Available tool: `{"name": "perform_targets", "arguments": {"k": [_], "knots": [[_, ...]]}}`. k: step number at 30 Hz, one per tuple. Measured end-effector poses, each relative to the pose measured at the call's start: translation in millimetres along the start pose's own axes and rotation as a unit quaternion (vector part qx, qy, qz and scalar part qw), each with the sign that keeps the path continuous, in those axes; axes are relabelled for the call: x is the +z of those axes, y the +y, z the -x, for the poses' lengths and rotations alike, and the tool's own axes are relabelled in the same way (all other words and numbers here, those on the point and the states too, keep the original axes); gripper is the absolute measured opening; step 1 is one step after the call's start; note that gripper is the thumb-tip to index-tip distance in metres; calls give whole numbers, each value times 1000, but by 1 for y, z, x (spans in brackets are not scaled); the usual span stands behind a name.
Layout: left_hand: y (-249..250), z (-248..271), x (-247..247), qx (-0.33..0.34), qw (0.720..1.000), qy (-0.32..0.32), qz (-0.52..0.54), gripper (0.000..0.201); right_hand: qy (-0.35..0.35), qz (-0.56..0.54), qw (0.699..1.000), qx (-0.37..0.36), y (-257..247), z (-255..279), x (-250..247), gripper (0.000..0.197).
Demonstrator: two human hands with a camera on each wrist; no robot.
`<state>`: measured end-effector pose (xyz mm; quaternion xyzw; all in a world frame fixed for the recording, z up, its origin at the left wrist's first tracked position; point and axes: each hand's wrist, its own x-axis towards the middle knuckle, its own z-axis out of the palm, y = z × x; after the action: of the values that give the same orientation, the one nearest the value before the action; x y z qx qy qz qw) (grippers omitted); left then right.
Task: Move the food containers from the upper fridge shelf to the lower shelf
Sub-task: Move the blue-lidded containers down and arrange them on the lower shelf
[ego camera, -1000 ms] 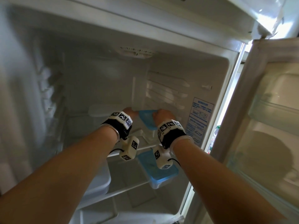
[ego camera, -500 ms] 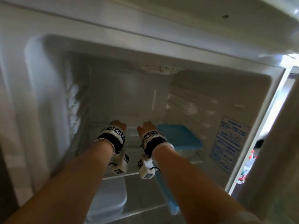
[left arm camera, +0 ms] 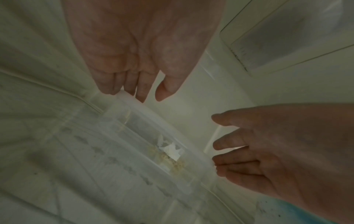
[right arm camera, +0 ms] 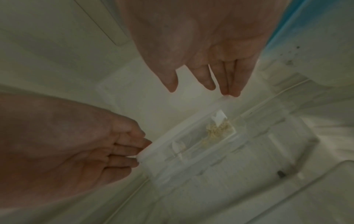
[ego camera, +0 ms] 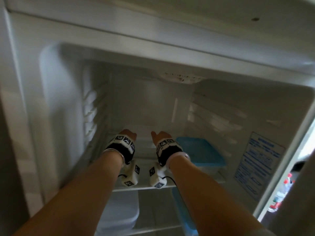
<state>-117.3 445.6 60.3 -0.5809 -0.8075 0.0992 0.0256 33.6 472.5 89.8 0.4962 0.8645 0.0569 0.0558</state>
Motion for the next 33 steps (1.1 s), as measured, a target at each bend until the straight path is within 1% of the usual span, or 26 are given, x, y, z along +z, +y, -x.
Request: {"name": "perform_targets", "arguments": {"k": [1,2,4,5,7,9,11,12,14,16,18,19,20,21,22,23,24,25,26,27,28,29,31,32,33], "knots": [[-1,4,1,-9,1000,7,-5,67,1,-31,1000,0,0,0,1,59],[-3,8,2,-15,1000,22,-11,66,2,-43,999,-15,0,0,0,65],[-4,15,4,-22,999,39,-16,66,-8,-82,997,-1,1,3,-1,69],[-4,18,5,-25,999,41,-11,66,-13,-74,997,-2,3,3,0,72],[-4,20,5,-31,999,39,5,65,-11,-43,999,-19,6,2,2,85],[-7,15,7,-33,998,37,50,69,-28,-18,999,-26,8,-2,6,91],[-13,4,12,-51,992,20,117,73,-46,-14,998,-33,9,-9,8,88],[-15,-1,13,-66,987,12,145,72,-45,-19,998,-36,8,-11,9,87],[-15,-1,8,-106,974,5,198,62,-32,-46,998,-34,8,-19,14,89],[-14,-2,5,-118,967,3,227,58,-32,-84,996,-17,9,-24,14,85],[-13,-5,5,-116,963,16,242,61,-41,-156,987,2,8,-24,9,66],[-13,-4,5,-112,963,22,243,65,-25,-202,979,3,8,-23,6,55],[-12,-3,4,-118,961,26,248,66,-6,-227,974,7,8,-20,4,50],[-12,-3,4,-132,955,22,264,65,4,-248,969,18,8,-20,4,48],[-11,-1,3,-151,939,22,307,62,6,-272,962,29,7,-17,2,47],[-12,2,3,-160,933,26,322,60,5,-309,950,39,6,-14,2,48],[-13,4,5,-160,933,26,321,59,-5,-338,940,52,4,-10,2,49],[-16,5,8,-158,935,22,318,61,-21,-340,937,73,3,-6,3,52],[-17,9,9,-152,937,20,313,65,-15,-345,935,86,4,-5,7,59],[-19,11,10,-147,941,19,304,67,0,-349,934,80,3,-2,11,65],[-18,14,8,-151,935,23,320,66,0,-358,930,83,2,-2,15,68],[-17,19,7,-155,936,27,315,65,-5,-382,919,93,0,-1,18,67],[-12,27,1,-180,919,50,348,60,-13,-355,933,65,-3,5,20,55],[-10,30,0,-192,903,65,379,58,-10,-336,940,50,-5,8,21,49],[-10,30,1,-200,899,65,384,57,-5,-337,941,44,-6,12,22,45]]}}
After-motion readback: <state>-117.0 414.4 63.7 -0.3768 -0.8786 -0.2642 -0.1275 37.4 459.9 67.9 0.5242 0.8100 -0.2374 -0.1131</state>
